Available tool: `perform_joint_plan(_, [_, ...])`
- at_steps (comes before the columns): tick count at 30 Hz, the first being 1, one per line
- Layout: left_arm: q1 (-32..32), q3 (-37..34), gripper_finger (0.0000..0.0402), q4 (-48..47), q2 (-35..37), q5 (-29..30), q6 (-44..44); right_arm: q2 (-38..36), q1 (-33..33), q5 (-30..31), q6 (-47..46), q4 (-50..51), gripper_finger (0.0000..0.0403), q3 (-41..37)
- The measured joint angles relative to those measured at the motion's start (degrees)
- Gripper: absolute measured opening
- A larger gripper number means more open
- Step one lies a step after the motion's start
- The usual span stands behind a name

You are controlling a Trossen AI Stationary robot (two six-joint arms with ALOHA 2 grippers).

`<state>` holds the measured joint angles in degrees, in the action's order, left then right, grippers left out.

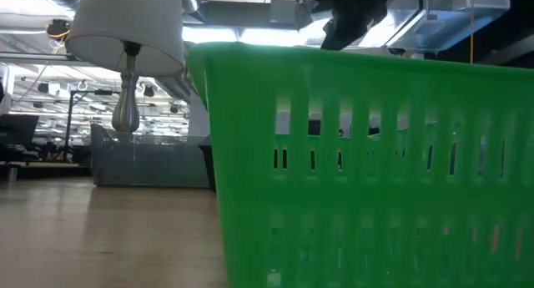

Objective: Stack baskets by color
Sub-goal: Stack the middle black transparent bin on top of the left black transparent bin

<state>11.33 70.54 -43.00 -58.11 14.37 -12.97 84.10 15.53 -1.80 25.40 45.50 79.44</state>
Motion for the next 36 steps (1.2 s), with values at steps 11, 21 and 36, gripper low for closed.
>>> perform_joint_plan(11, [0.0, 0.0, 0.0058, 0.0, 0.0, 0.0, -0.5, 10.6, 0.7, -0.2, 12.7, 0.2, 0.0161, -0.3])
perform_joint_plan(21, [0.0, 0.0, 0.0058, 0.1, 0.0, 0.0, -2.1, 19.9, 1.5, 3.1, 17.2, -0.7, 0.0161, -0.3])
perform_joint_plan(36, [0.0, 0.0, 0.0058, 0.2, 0.0, 0.4, -2.1, 26.1, 1.6, 9.6, 20.3, -2.8, 0.0161, -0.3])
